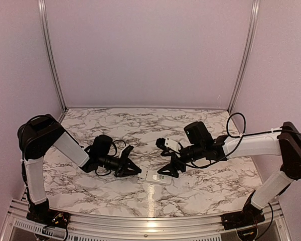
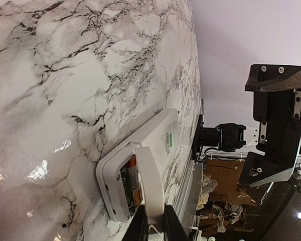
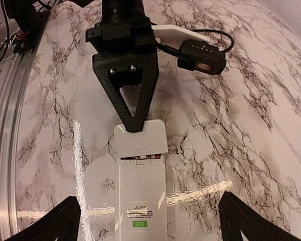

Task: Load the batteries into the remote control
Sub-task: Hold the remote control without the battery cover at the center of the board.

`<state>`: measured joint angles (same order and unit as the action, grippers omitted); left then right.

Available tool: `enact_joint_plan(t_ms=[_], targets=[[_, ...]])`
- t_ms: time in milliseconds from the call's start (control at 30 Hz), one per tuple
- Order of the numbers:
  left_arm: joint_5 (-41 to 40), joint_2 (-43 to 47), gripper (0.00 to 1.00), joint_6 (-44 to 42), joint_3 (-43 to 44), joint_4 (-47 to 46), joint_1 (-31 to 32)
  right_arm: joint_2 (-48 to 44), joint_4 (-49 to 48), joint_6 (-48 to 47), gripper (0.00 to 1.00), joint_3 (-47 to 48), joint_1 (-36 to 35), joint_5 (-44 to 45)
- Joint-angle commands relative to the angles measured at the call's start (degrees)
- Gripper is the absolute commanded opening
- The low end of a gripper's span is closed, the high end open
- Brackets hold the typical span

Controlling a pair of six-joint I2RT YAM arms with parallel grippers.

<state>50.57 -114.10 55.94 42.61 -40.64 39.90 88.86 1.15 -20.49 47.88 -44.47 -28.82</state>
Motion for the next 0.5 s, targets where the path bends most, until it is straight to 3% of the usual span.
enact_joint_plan(t_ms=[0,467], targets=[[0.75,-1.70,0.00,-1.36,1.23,2.42,-0.17,0.82,1.19,-0.95,0.94,2.29,-0.53,0.46],[1.53,-0.44,0.00,0.58,1.48,2.26,-0.09,2.28,1.80,-1.37,0.92,2.89,-0.86,0.38]])
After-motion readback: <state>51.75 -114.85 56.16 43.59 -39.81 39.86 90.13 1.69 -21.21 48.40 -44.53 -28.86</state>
